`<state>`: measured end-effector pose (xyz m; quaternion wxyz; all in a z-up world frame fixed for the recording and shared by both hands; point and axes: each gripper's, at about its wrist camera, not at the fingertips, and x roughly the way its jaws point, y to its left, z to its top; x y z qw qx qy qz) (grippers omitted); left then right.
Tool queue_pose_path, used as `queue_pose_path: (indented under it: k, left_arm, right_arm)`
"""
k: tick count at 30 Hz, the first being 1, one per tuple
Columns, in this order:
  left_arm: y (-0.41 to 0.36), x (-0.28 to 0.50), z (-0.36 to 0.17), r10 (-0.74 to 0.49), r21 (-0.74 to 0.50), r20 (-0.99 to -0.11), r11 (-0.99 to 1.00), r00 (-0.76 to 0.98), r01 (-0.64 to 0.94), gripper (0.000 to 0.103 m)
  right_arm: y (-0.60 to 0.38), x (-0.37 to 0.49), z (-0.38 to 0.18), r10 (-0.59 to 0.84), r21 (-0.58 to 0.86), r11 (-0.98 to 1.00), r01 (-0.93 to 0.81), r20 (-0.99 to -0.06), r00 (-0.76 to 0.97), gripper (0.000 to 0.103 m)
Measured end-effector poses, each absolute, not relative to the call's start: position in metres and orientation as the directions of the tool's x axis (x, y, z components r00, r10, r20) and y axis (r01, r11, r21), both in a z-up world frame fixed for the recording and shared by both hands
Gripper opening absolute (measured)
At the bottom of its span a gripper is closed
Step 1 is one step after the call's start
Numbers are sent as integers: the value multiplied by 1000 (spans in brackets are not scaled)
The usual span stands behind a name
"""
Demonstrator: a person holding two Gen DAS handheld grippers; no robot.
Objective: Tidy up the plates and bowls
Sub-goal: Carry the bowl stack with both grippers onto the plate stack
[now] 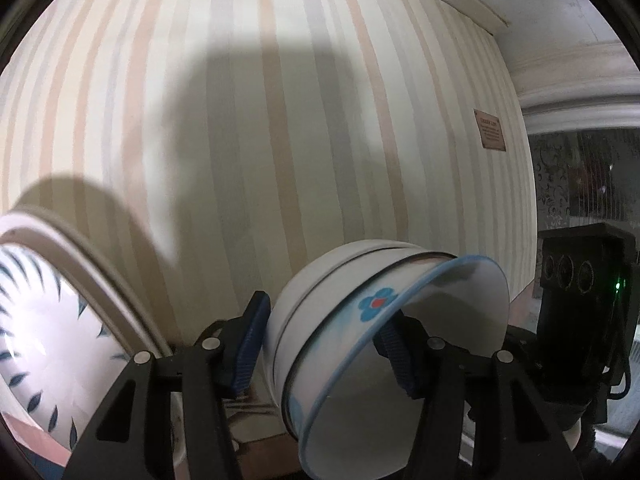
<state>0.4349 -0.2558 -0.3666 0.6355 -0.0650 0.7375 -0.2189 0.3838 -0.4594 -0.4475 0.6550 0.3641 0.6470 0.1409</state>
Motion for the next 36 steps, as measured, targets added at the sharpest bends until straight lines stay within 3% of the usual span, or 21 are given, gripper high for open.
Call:
queue_pose_path:
  k: [8, 19, 36]
  left_arm:
    - [-230, 433, -338, -400, -424, -902, 892, -163, 157, 52]
    - [-139, 440, -302, -394, -405, -913, 904, -100, 138, 52]
    - [-42, 439, -331, -390, -391, -918, 920, -80, 6, 52]
  right_arm:
    - [-435, 392, -418, 663, 667, 704, 246, -741, 112, 47]
    - [-346, 412, -378, 676, 682, 712, 168, -730, 95, 47]
    - [-235, 441, -397, 691, 687, 720, 98, -722, -18, 47]
